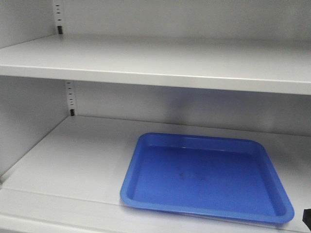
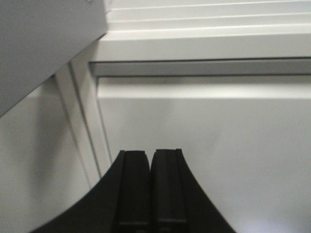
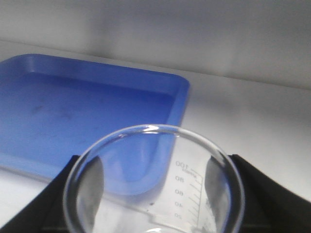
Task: Pick beaker and place in left cabinet
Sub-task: 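Position the base in front of the shelf with the blue tray, then extend the right gripper over the blue tray and lower the beaker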
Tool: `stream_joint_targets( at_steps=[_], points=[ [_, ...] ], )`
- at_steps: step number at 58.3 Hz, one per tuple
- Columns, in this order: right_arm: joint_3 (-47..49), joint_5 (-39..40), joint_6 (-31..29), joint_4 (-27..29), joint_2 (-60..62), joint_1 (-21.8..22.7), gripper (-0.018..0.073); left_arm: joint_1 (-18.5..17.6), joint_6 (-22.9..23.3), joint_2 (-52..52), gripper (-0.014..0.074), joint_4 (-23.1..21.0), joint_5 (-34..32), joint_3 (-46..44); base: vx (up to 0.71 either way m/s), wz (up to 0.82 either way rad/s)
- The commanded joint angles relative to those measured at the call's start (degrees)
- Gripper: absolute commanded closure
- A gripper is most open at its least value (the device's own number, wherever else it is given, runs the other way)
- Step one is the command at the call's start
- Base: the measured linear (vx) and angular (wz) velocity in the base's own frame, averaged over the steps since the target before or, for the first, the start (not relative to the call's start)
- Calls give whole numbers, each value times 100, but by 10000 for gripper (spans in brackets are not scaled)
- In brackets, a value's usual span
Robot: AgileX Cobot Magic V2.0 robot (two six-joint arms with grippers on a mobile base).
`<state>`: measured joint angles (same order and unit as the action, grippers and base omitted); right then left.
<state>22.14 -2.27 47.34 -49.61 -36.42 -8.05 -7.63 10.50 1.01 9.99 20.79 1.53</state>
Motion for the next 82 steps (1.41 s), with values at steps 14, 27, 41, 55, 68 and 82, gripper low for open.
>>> stream_joint_targets(
  at_steps=[14, 27, 41, 55, 68, 82],
  points=[
    [183, 308, -55, -66, 2, 8, 564, 8, 24, 61, 593, 0, -429, -69, 11, -19],
    [183, 308, -55, -66, 2, 8, 564, 8, 24, 61, 593, 0, -429, -69, 3, -8],
    [183, 316, -50, -66, 2, 8, 564, 8, 24, 61, 593, 0, -429, -69, 0, 0],
    [183, 1012, -31, -45, -57, 8, 563, 8, 24, 61, 593, 0, -429, -69, 0, 0],
    [785, 2644, -290, 132, -1801, 18, 561, 8, 24, 61, 593, 0, -429, -69, 0, 0],
    [2106, 3842, -384, 215, -4028, 12, 561, 8, 24, 61, 593, 0, -429, -69, 0, 0]
  ],
)
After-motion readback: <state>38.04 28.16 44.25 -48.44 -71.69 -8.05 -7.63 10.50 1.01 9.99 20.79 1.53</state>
